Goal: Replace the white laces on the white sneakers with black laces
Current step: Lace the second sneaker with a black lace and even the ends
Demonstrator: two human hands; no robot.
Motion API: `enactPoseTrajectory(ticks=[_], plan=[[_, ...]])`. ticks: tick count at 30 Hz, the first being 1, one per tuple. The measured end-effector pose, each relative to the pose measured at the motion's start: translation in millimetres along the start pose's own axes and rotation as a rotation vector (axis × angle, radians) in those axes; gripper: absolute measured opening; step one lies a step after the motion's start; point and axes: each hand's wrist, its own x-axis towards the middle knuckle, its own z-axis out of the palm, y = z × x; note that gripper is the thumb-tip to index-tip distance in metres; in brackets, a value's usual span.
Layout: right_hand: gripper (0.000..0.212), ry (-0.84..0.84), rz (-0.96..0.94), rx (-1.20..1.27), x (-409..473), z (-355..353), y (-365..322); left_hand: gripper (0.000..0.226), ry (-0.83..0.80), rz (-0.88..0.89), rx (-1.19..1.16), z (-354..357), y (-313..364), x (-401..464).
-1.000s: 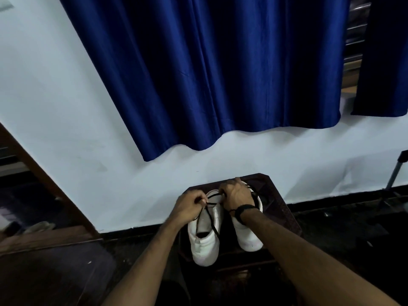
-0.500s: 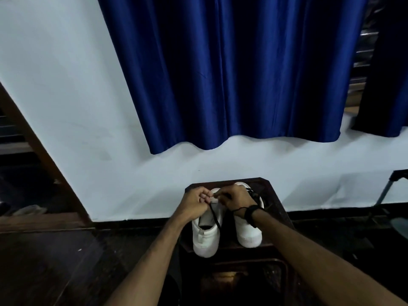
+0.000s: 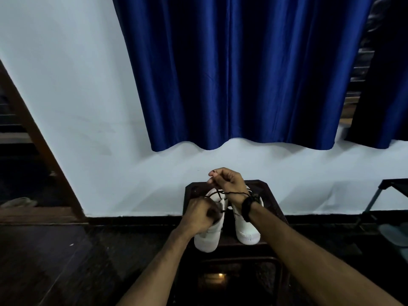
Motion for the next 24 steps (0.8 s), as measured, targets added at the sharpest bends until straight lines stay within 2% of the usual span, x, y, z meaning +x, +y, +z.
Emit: enactPoseTrajectory(ticks=[2, 5, 7, 13, 16, 19, 24], plan=[[0.014, 0.024, 0.033, 0.008, -3, -7, 0, 0.016, 0.106, -0.141, -0.174, 1, -5, -7], [0.014, 0.042, 0.037, 0.025, -6, -17, 4, 0.025, 0.354, -0.466, -0.826, -8, -5, -7], [0.015, 0.057, 0.032, 0.036, -6, -19, 3, 0.021, 0.423, -0.568, -1.075, -15, -6, -3], [0.012, 0.013, -0.09, 0.1, 3, -4, -32, 0.021, 0.484, -0.611, -1.139, -20, 1, 4], [0.013, -0.007, -0.106, 0.054, 6, 2, -38, 0.018, 0.473, -0.611, -1.057, -20, 1, 8], [0.013, -0.019, -0.075, -0.063, 3, 4, -19, 0.013, 0.421, -0.539, -0.958, -18, 2, 16], [0.01, 0.165, -0.03, -0.123, 2, -5, 7, 0.014, 0.385, -0.425, -0.905, -14, 16, 23]])
